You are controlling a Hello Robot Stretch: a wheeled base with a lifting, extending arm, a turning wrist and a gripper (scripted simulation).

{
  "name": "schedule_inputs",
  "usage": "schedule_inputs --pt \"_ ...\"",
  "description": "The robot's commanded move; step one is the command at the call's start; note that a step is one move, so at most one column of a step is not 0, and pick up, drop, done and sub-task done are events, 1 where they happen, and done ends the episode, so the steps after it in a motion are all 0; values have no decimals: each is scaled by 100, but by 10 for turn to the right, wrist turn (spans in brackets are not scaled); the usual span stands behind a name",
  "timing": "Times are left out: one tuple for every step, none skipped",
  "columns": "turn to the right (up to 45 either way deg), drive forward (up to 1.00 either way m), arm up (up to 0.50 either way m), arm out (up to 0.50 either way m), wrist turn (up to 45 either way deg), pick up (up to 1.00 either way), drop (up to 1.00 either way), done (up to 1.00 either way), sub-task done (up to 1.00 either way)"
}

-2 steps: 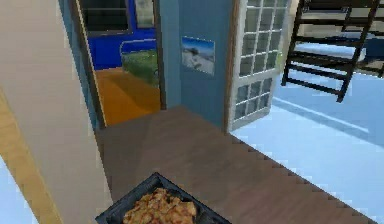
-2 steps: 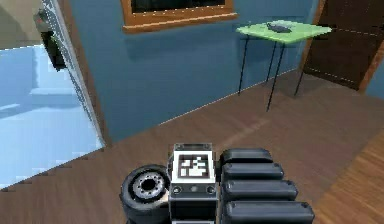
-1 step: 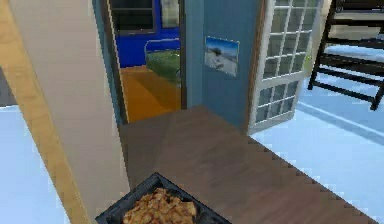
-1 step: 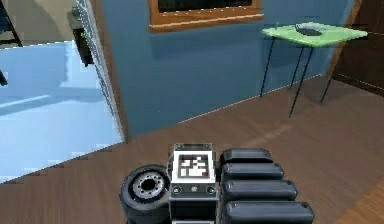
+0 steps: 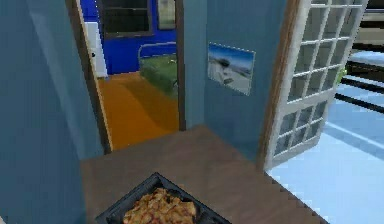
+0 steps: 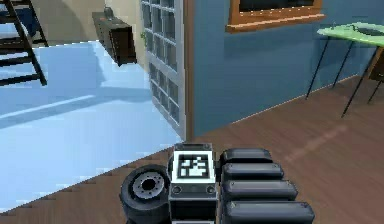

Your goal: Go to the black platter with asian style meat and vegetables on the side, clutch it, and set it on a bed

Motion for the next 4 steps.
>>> schedule_inputs --pt "-60 0 0 0 0 0 0 0 0" --pt "-30 0 0 0 0 0 0 0 0" --pt "0 100 0 0 0 0 0 0 0" --pt "0 95 0 0 0 0 0 0 0"
